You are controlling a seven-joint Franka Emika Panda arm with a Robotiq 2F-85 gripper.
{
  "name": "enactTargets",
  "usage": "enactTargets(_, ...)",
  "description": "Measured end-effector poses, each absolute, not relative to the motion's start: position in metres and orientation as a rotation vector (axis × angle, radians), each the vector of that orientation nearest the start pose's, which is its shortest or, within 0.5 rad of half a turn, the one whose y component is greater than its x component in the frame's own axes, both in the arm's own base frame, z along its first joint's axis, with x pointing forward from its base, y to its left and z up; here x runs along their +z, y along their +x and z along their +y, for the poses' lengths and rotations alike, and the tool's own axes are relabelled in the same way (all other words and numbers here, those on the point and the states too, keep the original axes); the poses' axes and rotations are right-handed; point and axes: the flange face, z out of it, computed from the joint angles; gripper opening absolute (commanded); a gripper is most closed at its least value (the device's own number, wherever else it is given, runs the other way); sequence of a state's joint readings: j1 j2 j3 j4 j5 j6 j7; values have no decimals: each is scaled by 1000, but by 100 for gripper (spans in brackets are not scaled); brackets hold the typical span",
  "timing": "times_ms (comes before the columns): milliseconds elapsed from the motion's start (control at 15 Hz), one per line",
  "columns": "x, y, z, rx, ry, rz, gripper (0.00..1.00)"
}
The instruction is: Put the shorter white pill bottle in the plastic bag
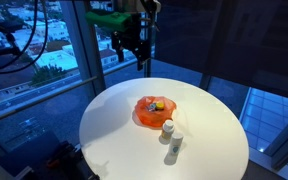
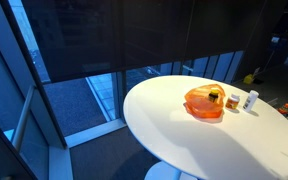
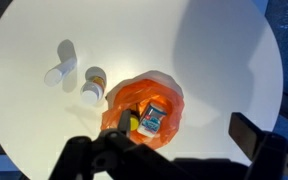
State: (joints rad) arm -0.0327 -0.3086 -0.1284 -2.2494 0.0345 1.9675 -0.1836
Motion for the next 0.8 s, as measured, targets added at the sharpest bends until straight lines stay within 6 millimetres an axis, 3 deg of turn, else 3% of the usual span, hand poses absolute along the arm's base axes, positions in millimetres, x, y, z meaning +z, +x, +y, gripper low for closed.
enactTargets(800, 424, 503, -129, -89, -3182, 193, 100)
